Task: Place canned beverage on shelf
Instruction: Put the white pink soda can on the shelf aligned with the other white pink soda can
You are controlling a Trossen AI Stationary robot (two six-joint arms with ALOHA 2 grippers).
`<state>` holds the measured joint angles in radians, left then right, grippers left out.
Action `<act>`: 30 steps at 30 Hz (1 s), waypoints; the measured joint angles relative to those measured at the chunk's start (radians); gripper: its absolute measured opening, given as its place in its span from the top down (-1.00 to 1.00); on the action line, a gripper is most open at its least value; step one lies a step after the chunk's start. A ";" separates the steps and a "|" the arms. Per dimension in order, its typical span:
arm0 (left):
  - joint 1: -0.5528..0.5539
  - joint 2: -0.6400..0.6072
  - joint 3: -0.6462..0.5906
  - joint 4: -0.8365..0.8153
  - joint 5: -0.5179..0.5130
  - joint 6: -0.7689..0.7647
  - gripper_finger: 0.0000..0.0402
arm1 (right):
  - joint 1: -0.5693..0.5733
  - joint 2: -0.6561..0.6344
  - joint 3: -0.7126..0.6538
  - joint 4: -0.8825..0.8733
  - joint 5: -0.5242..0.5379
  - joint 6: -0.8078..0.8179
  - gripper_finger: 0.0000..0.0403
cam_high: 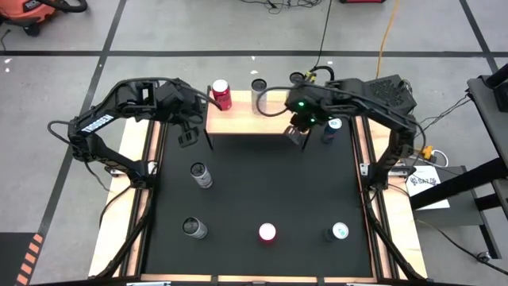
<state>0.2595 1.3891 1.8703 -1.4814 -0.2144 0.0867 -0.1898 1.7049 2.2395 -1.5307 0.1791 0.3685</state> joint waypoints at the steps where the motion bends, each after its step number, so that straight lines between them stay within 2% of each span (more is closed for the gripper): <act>1: 0.000 0.000 0.000 0.007 0.000 0.000 -0.86 | 0.003 -0.009 0.000 0.000 0.000 0.020 1.00; 5: 0.000 0.000 0.000 0.066 0.000 -0.007 -0.86 | 0.012 -0.031 0.000 0.000 0.000 0.037 1.00; 11: 0.000 0.000 0.000 0.148 0.000 -0.137 -0.86 | 0.013 -0.036 0.000 -0.001 0.000 0.023 1.00; 17: 0.000 0.000 0.000 0.194 0.004 -0.134 -0.86 | 0.013 -0.029 0.000 -0.001 0.000 -0.048 1.00; 30: 0.000 0.000 0.000 0.199 0.027 -0.133 -0.86 | 0.013 -0.030 0.000 0.000 0.001 -0.049 1.00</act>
<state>0.2596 1.3891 1.8702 -1.2819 -0.1875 -0.0467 -0.1768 1.6745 2.2395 -1.5311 0.1799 0.3199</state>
